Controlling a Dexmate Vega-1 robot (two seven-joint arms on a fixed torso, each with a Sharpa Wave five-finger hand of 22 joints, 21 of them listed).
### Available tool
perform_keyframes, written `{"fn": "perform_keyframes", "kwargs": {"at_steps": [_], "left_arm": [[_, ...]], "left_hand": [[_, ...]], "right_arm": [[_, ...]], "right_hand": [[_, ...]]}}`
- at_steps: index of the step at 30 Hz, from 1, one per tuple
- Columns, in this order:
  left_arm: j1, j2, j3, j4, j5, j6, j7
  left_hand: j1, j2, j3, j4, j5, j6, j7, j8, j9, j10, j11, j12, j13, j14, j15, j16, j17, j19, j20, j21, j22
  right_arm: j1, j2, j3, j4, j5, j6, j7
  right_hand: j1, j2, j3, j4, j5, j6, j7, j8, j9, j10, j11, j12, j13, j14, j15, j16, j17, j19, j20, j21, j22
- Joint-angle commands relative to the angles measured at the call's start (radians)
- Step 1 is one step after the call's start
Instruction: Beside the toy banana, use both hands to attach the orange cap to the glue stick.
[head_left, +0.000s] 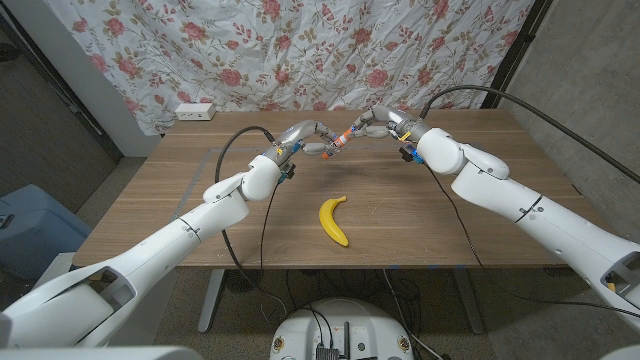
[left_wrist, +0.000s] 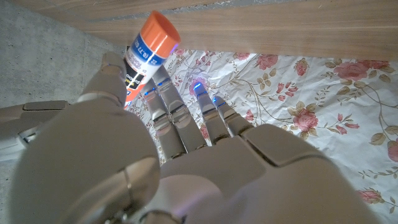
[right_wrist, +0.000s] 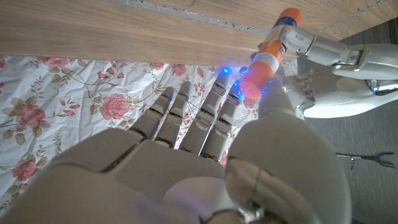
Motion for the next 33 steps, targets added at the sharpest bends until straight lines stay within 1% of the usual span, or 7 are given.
{"fn": "perform_keyframes", "kwargs": {"at_steps": [1,33], "left_arm": [[0.004,0.001,-0.001,-0.003,0.001,0.001,0.003],[0.022,0.006,-0.007,-0.022,0.006,0.004,0.017]], "left_hand": [[-0.002,0.029,0.011,0.003,0.007,0.101,0.011,0.01,0.005,0.005,-0.006,0.008,0.001,-0.005,-0.133,0.003,0.002,0.0,-0.035,0.007,0.002],[0.001,0.03,0.011,0.003,0.007,0.102,0.009,0.011,0.005,0.005,-0.006,0.008,0.001,-0.005,-0.133,0.003,0.003,0.0,-0.035,0.007,0.002]], "right_arm": [[0.005,0.004,-0.011,-0.005,-0.014,-0.014,0.011],[-0.004,0.007,-0.016,-0.028,-0.017,-0.04,0.017]], "right_hand": [[0.003,0.011,-0.005,-0.001,-0.002,0.009,0.002,0.008,0.006,0.001,0.0,0.003,0.005,0.009,-0.125,0.005,0.003,0.002,0.002,0.003,0.003],[0.006,0.01,-0.009,-0.004,-0.002,0.013,0.001,0.005,0.006,0.003,0.0,0.002,0.005,0.009,-0.125,0.005,0.003,0.004,0.003,0.003,0.003]]}}
